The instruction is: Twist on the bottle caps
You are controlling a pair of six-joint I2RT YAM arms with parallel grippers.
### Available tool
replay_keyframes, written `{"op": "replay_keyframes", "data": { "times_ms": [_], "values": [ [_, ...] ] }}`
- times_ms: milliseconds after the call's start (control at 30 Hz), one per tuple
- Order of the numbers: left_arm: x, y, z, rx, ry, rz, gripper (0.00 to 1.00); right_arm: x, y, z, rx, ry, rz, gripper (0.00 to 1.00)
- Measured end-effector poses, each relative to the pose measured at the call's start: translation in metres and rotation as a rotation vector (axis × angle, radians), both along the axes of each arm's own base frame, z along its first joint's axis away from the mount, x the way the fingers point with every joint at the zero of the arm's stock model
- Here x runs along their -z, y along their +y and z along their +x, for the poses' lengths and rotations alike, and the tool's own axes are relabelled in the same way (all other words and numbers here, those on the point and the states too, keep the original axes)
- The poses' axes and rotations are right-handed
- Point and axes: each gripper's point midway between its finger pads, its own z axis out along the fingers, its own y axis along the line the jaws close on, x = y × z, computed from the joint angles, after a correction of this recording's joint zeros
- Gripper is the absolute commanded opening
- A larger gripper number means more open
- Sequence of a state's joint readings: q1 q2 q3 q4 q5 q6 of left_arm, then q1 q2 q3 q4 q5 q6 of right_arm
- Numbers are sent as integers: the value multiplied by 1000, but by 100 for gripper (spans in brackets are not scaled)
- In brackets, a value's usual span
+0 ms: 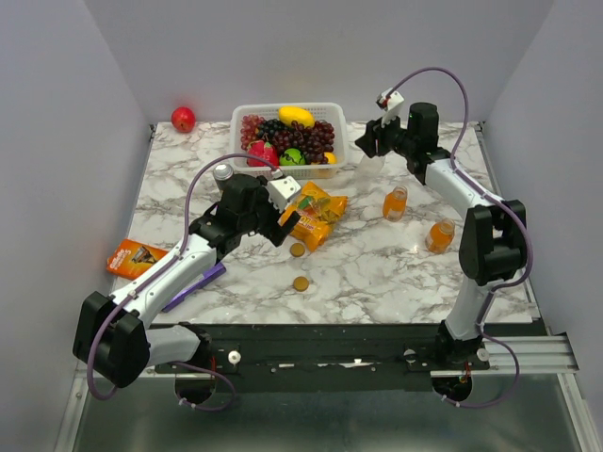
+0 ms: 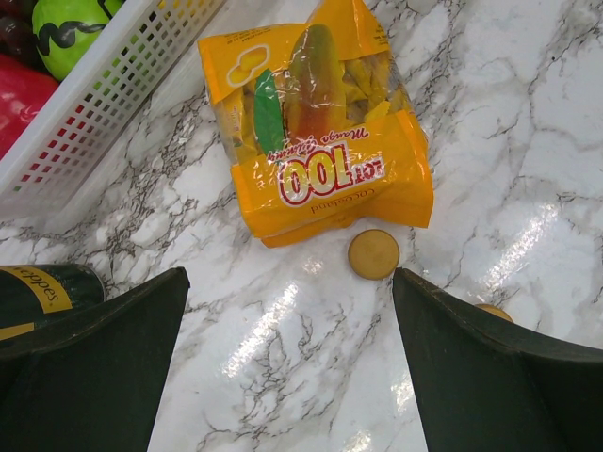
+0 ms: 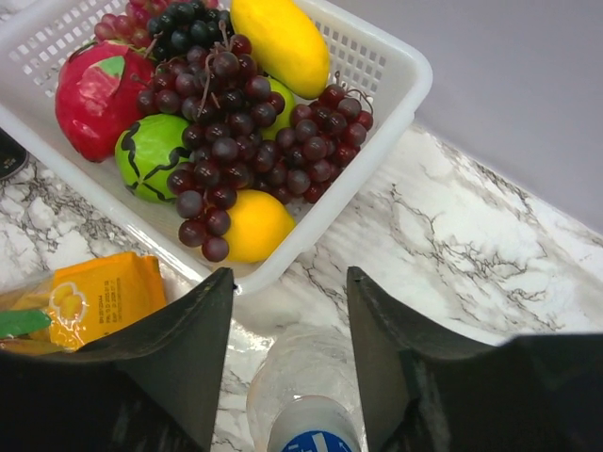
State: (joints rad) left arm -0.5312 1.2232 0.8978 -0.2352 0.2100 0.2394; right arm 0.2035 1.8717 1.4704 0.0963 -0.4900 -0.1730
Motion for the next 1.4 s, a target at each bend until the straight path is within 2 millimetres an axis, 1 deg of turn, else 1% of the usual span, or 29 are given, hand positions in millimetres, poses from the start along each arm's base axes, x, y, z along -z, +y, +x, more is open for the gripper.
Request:
{"op": "replay_keyframes", "data": {
  "times_ms": [67, 167, 267, 433, 667, 767, 867, 1033, 1100, 1133, 1200, 1300, 1367, 1400],
  "values": [
    [0, 0, 0, 0, 0, 0, 99, 0, 0, 0, 3, 1, 0, 65],
    [0, 0, 0, 0, -1, 0, 99, 0, 0, 0, 4, 1, 0, 66],
    [0, 0, 0, 0, -1, 0, 99, -2, 0, 1, 4, -3, 0, 66],
    [0, 0, 0, 0, -1, -1, 99, -12, 0, 4, 4, -24, 5, 65],
    [0, 0, 0, 7, -8, 7, 99, -14, 1, 12, 10, -28, 8, 66],
    [-1, 1, 1, 15, -18, 15, 99, -29, -3, 14, 22, -50, 11, 66],
    [-2, -1, 1, 30, -28, 12, 99, -56, -13, 10, 42, -76, 15, 66],
    [-7, -10, -2, 85, -36, -17, 99, -105, -47, -11, 106, -131, 2, 67],
    [-10, -13, -2, 99, -45, -27, 99, -119, -58, -26, 124, -146, -6, 68],
    [-11, -14, -3, 106, -49, -33, 99, -122, -62, -31, 130, -145, -12, 68],
    [-14, -15, -4, 114, -60, -39, 99, -126, -69, -45, 131, -136, -27, 68],
    [-16, -11, -11, 121, -77, -45, 99, -118, -62, -68, 67, -91, -46, 68],
    [-17, -8, -17, 121, -83, -46, 99, -107, -53, -87, 4, -52, -64, 68],
    [-16, -6, -20, 124, -81, -41, 99, -94, -46, -106, -47, -22, -96, 68]
  ]
}}
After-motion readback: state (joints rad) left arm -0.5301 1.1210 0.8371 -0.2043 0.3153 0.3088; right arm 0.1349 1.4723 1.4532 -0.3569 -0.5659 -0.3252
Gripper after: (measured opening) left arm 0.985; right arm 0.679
